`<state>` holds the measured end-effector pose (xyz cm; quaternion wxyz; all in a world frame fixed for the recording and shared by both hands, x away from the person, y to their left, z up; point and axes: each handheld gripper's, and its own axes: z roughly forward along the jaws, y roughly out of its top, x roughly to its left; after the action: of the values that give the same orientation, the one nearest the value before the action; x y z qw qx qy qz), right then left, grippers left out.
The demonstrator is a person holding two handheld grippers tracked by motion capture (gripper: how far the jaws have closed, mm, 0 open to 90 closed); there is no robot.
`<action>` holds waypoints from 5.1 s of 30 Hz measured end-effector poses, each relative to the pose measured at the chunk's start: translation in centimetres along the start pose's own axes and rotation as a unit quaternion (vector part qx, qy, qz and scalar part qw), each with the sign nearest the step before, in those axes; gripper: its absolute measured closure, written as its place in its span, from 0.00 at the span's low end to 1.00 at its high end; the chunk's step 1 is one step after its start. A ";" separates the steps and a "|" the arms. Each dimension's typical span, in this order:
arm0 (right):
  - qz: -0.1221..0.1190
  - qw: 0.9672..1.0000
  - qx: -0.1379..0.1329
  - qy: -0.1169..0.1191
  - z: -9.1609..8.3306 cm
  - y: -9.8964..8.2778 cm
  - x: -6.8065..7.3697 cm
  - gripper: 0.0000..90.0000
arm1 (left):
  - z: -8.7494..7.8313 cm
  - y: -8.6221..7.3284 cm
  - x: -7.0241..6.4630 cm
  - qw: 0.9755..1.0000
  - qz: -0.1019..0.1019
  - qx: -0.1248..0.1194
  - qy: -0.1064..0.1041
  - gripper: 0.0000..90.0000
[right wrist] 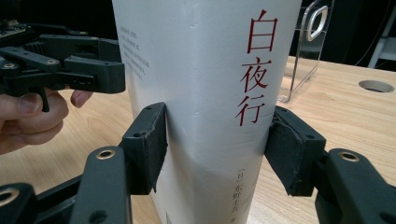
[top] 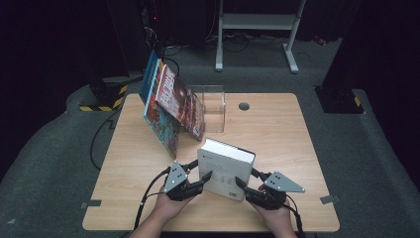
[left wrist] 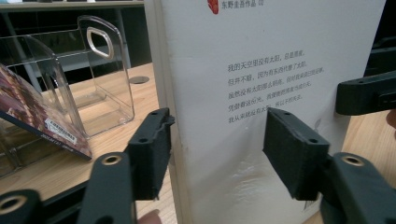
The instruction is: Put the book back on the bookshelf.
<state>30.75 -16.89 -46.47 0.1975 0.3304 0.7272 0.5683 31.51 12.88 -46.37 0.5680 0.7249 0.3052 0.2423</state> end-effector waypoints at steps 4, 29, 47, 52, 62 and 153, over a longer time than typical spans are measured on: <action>-0.001 1.000 -0.002 0.002 0.0 0.0 0.0 0.45 | 0.2 0.0 0.0 1.000 -0.003 0.001 -0.002 0.42; -0.030 0.999 -0.027 -0.037 -0.3 0.4 -0.8 0.48 | 4.4 0.8 0.0 0.999 0.013 0.000 -0.033 0.47; -0.038 0.997 -0.033 -0.052 -1.3 0.0 -1.3 0.55 | 5.8 1.5 0.1 1.000 0.014 0.013 -0.014 0.40; -0.038 0.997 -0.034 -0.051 -1.2 0.0 -1.2 0.56 | 5.5 1.4 0.3 1.000 0.013 0.013 -0.009 0.41; -0.047 0.996 -0.033 -0.060 -1.2 0.0 -0.8 0.58 | 4.2 0.3 1.2 0.999 0.022 0.040 0.024 0.40; -0.008 0.992 0.033 -0.123 1.0 5.1 0.4 0.59 | -3.9 -7.5 10.3 0.944 -0.103 0.243 0.197 0.29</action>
<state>32.43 -15.25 -41.86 0.2789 0.3984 0.7185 0.4972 34.68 24.18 -52.72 0.3252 0.7432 0.5335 0.2393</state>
